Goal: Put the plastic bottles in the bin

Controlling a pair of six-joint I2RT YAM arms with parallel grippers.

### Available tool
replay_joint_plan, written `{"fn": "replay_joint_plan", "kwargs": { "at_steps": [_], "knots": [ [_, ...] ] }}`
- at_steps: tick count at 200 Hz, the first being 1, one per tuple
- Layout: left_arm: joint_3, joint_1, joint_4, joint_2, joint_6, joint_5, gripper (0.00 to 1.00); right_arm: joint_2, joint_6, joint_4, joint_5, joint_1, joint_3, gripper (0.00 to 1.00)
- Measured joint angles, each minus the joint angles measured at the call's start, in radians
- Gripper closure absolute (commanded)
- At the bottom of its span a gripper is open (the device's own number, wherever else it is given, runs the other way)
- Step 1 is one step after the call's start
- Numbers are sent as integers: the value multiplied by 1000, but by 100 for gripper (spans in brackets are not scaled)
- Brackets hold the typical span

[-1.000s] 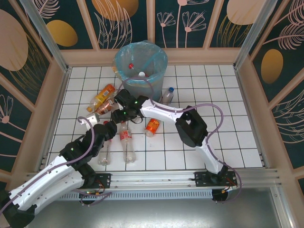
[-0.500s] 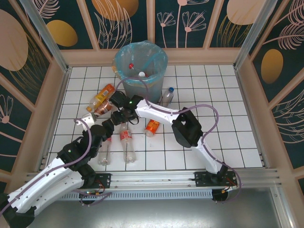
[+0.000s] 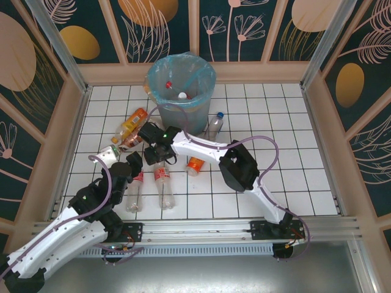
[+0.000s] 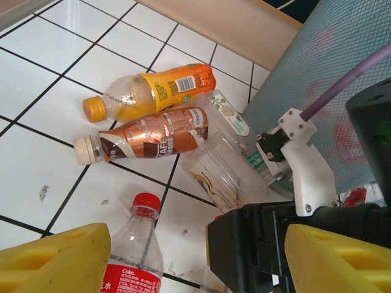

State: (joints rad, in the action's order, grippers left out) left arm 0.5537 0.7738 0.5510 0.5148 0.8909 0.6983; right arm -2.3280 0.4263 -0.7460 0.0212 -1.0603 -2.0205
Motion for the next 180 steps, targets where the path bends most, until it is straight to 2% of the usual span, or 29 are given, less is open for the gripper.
{"fn": "replay_joint_plan", "kwargs": {
  "at_steps": [51, 92, 180],
  "knots": [
    [0, 0, 0, -1, 0, -1, 24, -71, 3, -4, 5, 0, -2, 47],
    [0, 0, 0, -6, -9, -1, 24, -78, 7, -8, 4, 7, -18, 60],
    [16, 0, -1, 1, -42, 4, 24, -68, -4, -24, 6, 6, -41, 79]
  ]
}}
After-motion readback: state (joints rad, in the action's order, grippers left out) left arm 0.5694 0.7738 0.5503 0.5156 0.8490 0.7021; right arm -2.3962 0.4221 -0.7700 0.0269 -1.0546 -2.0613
